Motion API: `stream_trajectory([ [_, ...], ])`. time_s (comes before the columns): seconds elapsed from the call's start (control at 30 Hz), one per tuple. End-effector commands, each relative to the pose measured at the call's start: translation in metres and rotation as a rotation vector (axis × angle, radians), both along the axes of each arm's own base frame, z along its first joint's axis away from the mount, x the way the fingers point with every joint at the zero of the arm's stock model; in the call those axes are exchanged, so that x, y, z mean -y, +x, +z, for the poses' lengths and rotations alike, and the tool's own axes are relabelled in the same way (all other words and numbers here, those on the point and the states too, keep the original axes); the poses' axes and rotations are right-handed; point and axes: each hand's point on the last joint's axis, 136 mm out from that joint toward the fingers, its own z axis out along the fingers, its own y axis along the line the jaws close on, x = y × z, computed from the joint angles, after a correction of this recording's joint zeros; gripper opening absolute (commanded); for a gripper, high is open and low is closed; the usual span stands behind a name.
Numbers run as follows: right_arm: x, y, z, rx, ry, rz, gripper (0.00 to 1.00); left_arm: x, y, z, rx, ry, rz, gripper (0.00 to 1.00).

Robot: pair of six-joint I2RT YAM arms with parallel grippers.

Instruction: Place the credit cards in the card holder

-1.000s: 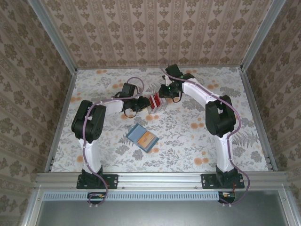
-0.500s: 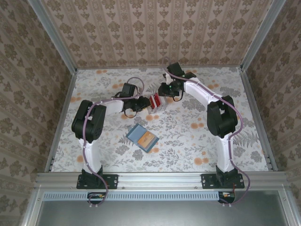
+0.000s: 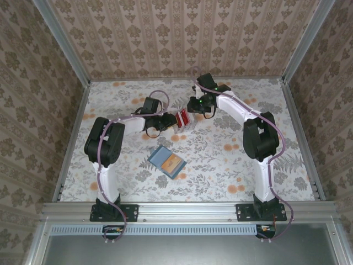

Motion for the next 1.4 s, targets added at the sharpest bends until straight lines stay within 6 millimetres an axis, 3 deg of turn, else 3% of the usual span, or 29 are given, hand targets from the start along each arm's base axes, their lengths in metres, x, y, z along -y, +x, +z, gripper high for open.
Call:
stream_trajectory([
  [0.0,0.001,0.001,0.001,0.01,0.001,0.005,0.2,0.009,0.0,-0.002,-0.011,-0.014,-0.016,0.27],
  [0.17,0.003,0.001,-0.001,0.01,-0.016,0.002,0.14,0.009,0.0,-0.003,-0.012,-0.012,-0.016,0.27],
  [0.2,0.004,0.001,-0.001,0.01,-0.02,0.001,0.13,0.02,-0.009,-0.002,-0.012,-0.013,-0.045,0.27],
  [0.47,0.012,0.003,0.001,0.028,-0.063,-0.013,0.04,0.02,-0.009,0.0,-0.009,-0.014,-0.046,0.27],
  [1.1,0.026,0.003,0.036,0.102,-0.054,-0.031,0.01,0.018,-0.01,0.002,-0.004,-0.008,-0.042,0.27],
  [1.37,0.033,0.002,0.04,0.111,-0.041,-0.046,0.01,0.013,-0.014,0.016,0.013,0.004,-0.037,0.29],
])
